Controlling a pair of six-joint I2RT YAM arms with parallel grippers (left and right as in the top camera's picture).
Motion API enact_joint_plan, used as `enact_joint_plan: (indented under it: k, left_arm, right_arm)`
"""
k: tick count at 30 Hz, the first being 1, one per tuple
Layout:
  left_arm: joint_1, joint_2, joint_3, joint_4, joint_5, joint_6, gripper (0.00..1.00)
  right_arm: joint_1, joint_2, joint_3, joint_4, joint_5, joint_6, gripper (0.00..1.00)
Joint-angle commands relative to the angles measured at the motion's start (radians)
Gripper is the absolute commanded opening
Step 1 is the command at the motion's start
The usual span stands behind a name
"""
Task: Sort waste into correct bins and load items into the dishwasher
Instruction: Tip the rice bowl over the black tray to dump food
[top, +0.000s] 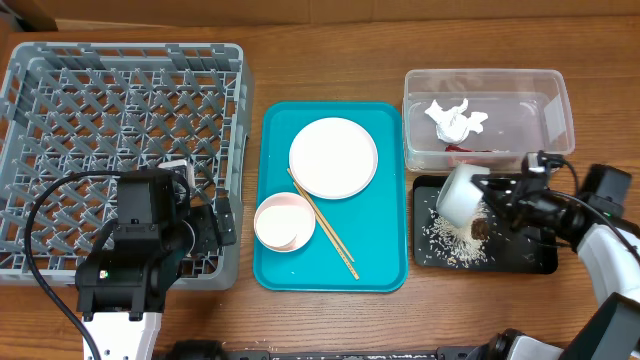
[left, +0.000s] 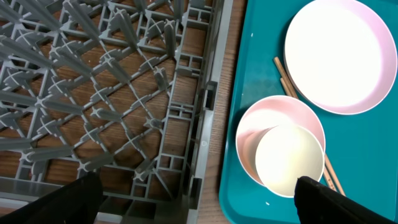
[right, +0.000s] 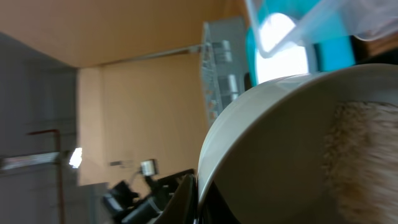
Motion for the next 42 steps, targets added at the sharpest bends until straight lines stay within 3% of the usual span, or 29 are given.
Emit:
enact_joint_plan:
  k: [1, 26, 34, 37, 39, 42]
  left_arm:
    - [-0.005, -0.003, 0.024, 0.0, 0.005, -0.006, 1.0]
    - [-0.005, -0.003, 0.024, 0.0, 0.005, -0.006, 1.0]
    - [-0.005, -0.003, 0.024, 0.0, 0.005, -0.006, 1.0]
    - [-0.005, -0.003, 0.024, 0.0, 0.005, -0.006, 1.0]
    - [-0.005, -0.003, 0.024, 0.0, 0.005, -0.006, 1.0]
    - [-0.005, -0.003, 0.024, 0.002, 0.005, -0.006, 1.0]
  right_arm:
    - [-0.062, 0.004, -0.012, 0.005, -0.133, 0.049, 0.04]
    - [-0.109, 0.004, -0.012, 0.017, -0.131, 0.076, 0.04]
    - [-0.109, 0.004, -0.012, -0.057, 0.084, 0.093, 0.04]
    - [-0.109, 0.004, -0.012, -0.043, 0.044, 0.075, 0.04]
    - [-0.108, 0.004, -0.011, 0.045, -0.134, -0.043, 0.04]
    - [-0.095, -0.004, -0.008, 0.058, -0.134, -0.069, 0.04]
